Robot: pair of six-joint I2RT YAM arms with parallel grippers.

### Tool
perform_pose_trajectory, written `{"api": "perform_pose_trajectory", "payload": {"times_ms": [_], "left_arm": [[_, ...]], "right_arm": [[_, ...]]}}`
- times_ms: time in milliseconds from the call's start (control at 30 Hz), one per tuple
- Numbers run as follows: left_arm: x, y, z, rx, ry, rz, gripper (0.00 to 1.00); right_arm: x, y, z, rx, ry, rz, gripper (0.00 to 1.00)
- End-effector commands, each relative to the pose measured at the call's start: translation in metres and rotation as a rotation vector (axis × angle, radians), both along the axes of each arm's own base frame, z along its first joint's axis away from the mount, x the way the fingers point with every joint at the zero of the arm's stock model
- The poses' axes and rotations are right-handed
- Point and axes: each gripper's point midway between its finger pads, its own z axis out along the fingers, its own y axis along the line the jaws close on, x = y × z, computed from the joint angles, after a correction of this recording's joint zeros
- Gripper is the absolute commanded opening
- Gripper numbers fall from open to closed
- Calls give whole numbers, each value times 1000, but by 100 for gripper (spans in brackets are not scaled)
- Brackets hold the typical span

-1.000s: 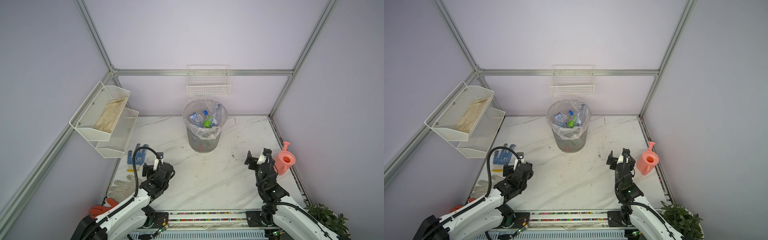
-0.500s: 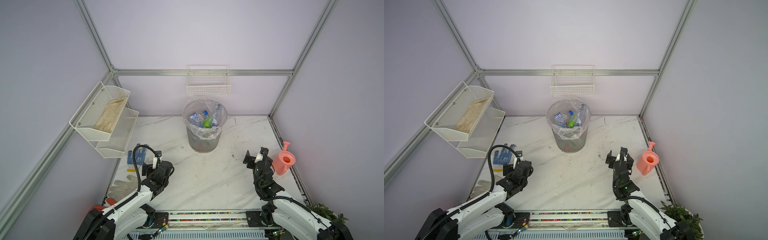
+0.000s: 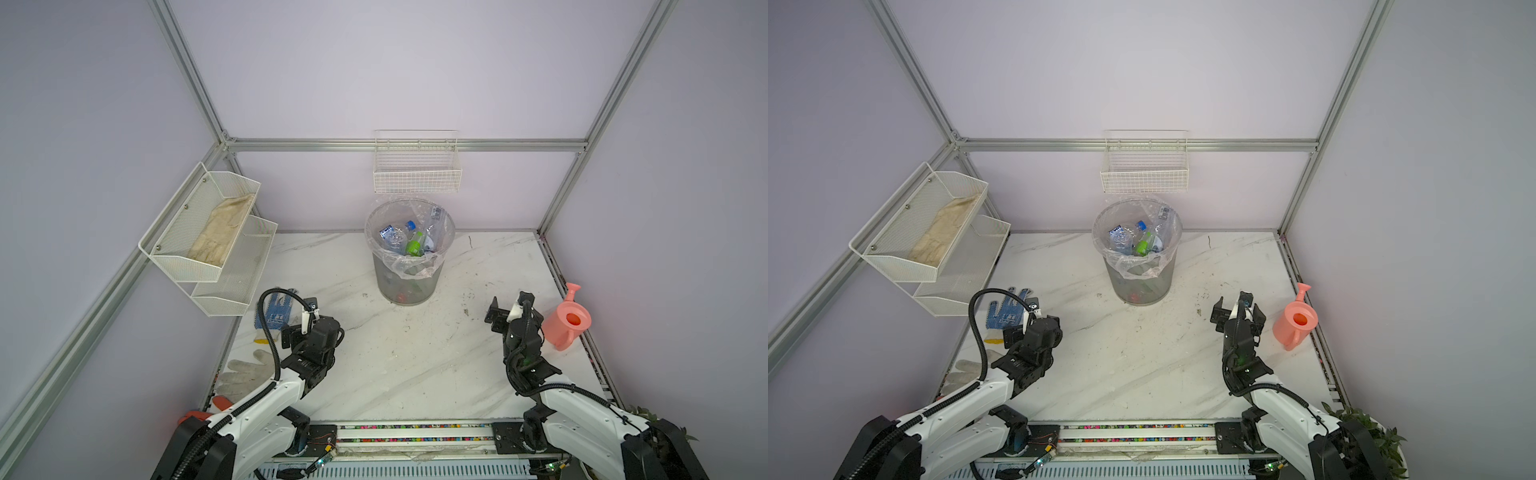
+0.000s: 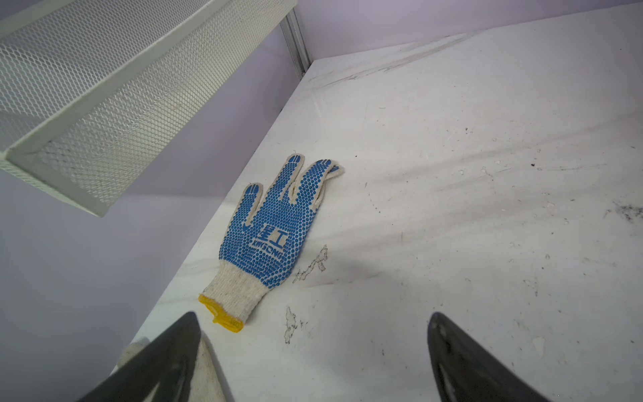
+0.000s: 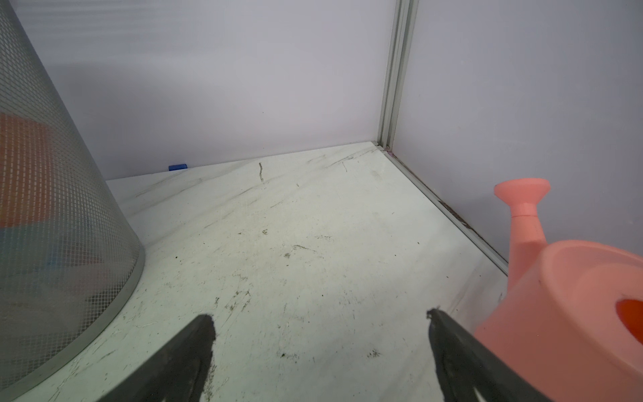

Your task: Throw the plastic bottles in the bin

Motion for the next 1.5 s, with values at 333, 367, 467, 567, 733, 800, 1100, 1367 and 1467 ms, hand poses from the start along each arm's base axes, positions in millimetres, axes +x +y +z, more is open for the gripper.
{"api": "perform_pose_trajectory", "payload": {"times_ms": [333, 367, 467, 567, 733, 800, 1100, 1367, 1467], "left_arm": [[14, 6, 7, -18, -83, -9, 100], [14, 7, 7, -22, -84, -8, 100], [17, 9, 7, -31, -91, -8, 100], [21, 10, 6, -38, -87, -10, 100], [28, 12, 6, -50, -100, -7, 100], [31, 13, 6, -55, -102, -5, 100], [42, 18, 13, -44, -154, -2, 100], [40, 26, 19, -38, -208, 19, 100], [39, 27, 22, -38, -236, 17, 100]], "right_arm": [[5, -8, 29, 17, -151, -32, 97], [5, -9, 29, 16, -157, -32, 97], [8, -11, 30, 16, -172, -44, 97], [12, -13, 30, 11, -181, -53, 97], [16, -16, 29, 1, -203, -62, 97], [18, -16, 30, -2, -215, -62, 97], [27, -16, 29, -16, -249, -50, 97], [29, -23, 28, -10, -312, -58, 97], [27, -22, 29, -14, -337, -51, 97]]}}
